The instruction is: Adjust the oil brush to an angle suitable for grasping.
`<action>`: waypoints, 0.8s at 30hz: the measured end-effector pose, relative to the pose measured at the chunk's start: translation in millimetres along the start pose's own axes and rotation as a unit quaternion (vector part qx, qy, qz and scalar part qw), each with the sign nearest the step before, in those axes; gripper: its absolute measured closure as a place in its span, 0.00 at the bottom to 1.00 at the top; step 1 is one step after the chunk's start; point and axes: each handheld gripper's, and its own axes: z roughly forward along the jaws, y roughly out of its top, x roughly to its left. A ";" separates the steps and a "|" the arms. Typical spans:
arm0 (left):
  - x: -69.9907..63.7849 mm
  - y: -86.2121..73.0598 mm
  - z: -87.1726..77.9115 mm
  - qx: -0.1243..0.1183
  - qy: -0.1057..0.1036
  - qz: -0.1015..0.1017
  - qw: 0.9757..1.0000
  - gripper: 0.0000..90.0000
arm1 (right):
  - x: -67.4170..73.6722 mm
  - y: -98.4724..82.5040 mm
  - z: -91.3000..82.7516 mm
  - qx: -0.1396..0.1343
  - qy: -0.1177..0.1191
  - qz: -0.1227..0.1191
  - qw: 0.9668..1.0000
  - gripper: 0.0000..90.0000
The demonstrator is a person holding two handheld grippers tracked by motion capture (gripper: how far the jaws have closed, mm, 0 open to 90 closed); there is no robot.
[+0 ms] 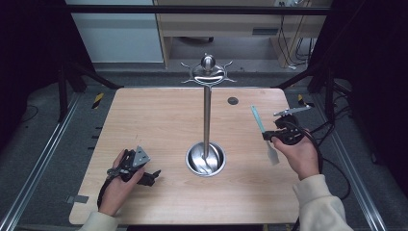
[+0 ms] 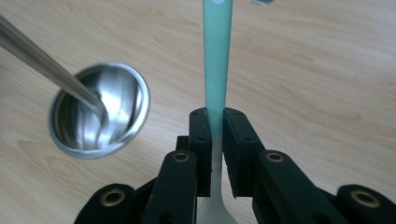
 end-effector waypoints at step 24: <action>1.1 -0.6 -0.6 0.002 0.004 0.000 1.000 0.04 | 33.3 7.0 -70.4 -0.135 0.043 -0.038 0.989 0.91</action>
